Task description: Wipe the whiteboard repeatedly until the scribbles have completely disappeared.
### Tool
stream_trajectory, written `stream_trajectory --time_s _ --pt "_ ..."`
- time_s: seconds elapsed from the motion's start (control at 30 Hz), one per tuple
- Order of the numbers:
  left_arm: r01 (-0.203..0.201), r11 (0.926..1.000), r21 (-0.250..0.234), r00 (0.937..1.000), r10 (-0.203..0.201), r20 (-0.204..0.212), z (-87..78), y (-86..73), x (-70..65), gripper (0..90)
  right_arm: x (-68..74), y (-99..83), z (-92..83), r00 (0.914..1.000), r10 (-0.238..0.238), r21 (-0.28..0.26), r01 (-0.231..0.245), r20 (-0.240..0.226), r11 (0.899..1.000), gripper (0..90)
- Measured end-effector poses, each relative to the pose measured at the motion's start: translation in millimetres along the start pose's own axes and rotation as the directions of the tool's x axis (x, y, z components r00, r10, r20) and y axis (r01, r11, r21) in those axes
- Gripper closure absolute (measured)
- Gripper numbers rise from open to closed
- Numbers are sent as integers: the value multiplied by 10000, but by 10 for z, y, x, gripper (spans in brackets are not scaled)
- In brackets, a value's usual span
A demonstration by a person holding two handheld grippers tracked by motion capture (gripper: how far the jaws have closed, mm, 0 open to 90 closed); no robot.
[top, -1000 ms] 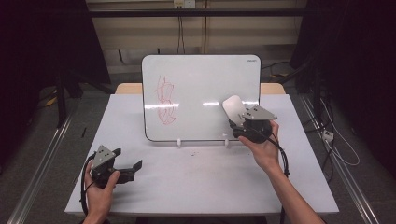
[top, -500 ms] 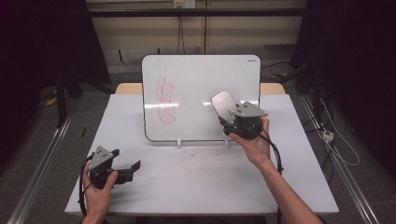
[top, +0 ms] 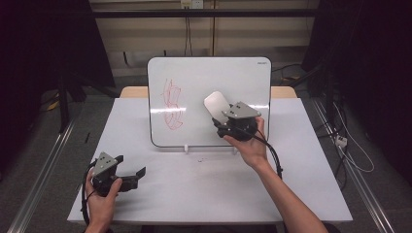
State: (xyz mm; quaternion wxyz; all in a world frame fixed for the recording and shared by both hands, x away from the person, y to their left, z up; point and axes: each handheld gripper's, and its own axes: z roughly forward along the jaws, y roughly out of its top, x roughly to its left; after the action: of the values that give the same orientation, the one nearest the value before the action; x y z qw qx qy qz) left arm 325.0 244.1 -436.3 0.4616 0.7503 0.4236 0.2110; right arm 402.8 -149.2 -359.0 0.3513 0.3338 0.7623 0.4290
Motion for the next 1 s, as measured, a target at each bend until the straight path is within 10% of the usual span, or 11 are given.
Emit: stream_trajectory --time_s 1.0 --pt "72 10000 25 9999 -72 121 -28 -21 10 58 221 712 466 9937 -1116 -237 1115 -39 9935 314"
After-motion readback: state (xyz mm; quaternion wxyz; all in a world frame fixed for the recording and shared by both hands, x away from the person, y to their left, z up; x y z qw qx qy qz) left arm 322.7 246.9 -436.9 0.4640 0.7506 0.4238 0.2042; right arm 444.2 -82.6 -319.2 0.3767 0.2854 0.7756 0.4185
